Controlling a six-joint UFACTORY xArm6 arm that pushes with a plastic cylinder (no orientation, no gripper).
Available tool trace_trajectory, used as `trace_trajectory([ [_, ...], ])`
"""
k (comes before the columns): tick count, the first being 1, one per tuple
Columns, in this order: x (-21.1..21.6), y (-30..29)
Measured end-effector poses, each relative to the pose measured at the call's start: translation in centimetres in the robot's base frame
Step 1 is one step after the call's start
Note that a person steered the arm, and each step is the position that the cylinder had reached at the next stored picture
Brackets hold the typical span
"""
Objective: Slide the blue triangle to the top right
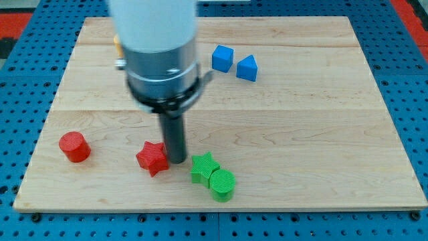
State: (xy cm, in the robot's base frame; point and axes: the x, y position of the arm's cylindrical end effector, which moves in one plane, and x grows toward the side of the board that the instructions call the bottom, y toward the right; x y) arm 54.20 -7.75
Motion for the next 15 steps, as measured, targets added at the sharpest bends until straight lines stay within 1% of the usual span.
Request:
trace_trajectory([
  [2, -0.2, -11.9],
  [3, -3.1, -9.0],
  [4, -6.7, -7.4],
  [5, -6.9, -7.0],
  [6, -6.5, -7.0],
  [7, -3.1, -7.1],
  [8, -1.0, -8.1],
  [9, -0.7, -7.4],
  [10, -4.0, -4.1],
  [11, -10.5, 0.2],
  [12, -17.5, 7.9],
  [13, -22.1, 16.7],
  [14, -22.6, 19.8],
  [15, -18.6, 20.2],
])
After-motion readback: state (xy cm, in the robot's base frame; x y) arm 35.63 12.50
